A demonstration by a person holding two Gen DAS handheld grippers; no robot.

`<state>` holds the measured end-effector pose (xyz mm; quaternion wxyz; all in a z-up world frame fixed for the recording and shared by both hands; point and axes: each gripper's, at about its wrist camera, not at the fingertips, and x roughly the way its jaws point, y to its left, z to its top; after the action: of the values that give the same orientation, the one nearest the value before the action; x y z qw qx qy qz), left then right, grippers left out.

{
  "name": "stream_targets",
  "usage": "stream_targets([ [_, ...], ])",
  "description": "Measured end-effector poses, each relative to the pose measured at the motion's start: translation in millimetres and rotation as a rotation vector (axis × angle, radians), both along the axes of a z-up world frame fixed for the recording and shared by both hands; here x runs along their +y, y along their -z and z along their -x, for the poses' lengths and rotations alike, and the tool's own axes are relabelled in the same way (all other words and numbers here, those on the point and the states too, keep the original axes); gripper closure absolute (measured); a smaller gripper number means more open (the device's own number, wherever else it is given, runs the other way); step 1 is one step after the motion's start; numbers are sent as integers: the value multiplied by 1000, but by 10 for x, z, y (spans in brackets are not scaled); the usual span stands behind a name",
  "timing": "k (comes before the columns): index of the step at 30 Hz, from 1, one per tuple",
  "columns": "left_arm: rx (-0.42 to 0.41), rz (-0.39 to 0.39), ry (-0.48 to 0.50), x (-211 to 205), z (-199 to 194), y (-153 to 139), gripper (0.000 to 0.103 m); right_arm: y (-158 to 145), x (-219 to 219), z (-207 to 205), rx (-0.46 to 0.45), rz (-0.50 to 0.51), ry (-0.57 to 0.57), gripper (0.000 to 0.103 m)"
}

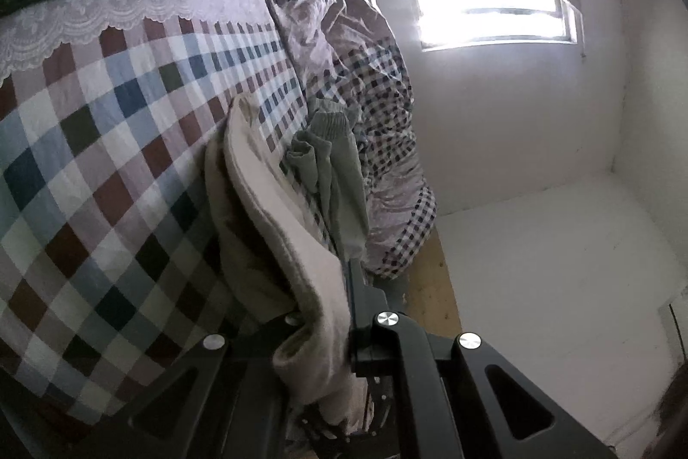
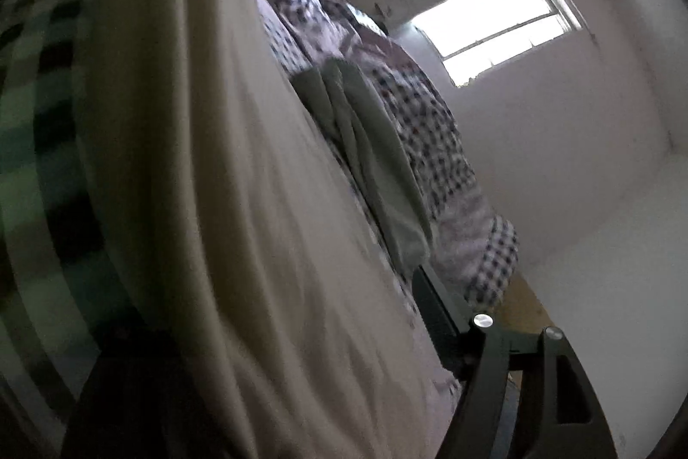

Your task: Fold clothes

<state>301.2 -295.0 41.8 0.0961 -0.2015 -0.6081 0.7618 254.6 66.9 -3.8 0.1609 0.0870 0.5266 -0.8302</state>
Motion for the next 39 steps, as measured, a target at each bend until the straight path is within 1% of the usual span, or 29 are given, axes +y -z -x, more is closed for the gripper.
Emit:
stream_targets([
  [3,-5,-6,-8,-21,-7,2,101,45,233,-28,40,-73,-4,28],
  [6,-10,-12,-8,-23,0,13,101,104,466,-154,48,-107,-30,28],
  [10,-12,-14,-31,-71,-1,9,101,206,795,-147,51,-192,20,27],
  [12,-18,-16,-39,-100,-27,16,101,181,1027,-66,47,-193,78,26],
  [13,-19,-17,-39,-103,-30,21,101,163,1100,47,50,-209,110,26],
  [17,-28,-8,-40,-96,-38,35,101,235,1478,103,74,-262,167,26],
  [21,-44,-12,-48,-103,-28,75,101,414,1488,37,192,-364,97,26],
  [24,-52,1,-53,-94,-9,77,101,499,1478,6,274,-411,51,26],
  [26,-58,9,-55,-90,-8,79,101,520,1469,42,318,-421,25,24],
  [28,-65,15,-58,-89,-11,85,101,526,1459,78,338,-425,0,24],
  [34,-80,25,-65,-80,-17,107,101,470,1442,229,383,-431,-49,17],
  [39,-90,29,-72,-69,-8,121,101,326,1443,210,419,-393,-29,17],
])
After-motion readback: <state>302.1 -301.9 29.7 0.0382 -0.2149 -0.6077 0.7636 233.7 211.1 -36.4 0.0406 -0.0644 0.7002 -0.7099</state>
